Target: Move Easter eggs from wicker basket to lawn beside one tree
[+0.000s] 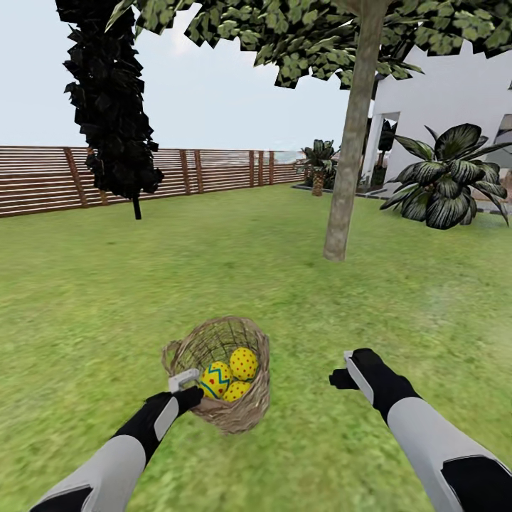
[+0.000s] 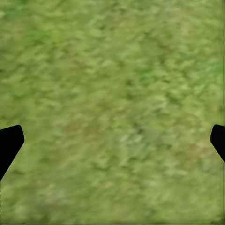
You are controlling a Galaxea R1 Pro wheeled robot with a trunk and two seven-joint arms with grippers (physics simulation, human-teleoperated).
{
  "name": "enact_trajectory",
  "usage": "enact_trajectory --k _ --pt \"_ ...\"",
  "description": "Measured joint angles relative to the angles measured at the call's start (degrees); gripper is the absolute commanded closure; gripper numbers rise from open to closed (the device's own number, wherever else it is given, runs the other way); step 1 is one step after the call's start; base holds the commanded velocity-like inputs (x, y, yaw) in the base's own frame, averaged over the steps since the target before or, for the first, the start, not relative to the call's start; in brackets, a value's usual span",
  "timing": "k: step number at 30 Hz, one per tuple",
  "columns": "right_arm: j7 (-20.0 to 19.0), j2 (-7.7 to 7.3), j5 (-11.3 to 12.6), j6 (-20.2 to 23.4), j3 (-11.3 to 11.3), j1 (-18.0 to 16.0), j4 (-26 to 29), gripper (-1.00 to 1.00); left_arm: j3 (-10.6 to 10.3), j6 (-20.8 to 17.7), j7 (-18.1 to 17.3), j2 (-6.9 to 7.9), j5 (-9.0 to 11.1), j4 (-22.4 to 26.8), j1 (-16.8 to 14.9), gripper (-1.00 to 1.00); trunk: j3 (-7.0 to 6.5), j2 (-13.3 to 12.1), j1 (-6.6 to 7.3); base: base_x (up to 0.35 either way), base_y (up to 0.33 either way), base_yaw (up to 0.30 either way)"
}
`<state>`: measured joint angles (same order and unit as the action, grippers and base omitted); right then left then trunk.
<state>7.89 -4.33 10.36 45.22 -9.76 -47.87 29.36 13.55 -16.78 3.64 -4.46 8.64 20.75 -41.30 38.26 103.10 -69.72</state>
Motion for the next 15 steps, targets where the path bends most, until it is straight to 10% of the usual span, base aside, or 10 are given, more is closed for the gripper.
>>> enact_trajectory --k 15 --pt "0.1 -0.08 -0.2 0.0 0.0 0.0 0.0 -1.0 -0.1 2.3 0.1 -0.26 -0.8 -3.2 0.0 1.0 -0.02 0.0 0.04 0.28 0.0 -0.02"
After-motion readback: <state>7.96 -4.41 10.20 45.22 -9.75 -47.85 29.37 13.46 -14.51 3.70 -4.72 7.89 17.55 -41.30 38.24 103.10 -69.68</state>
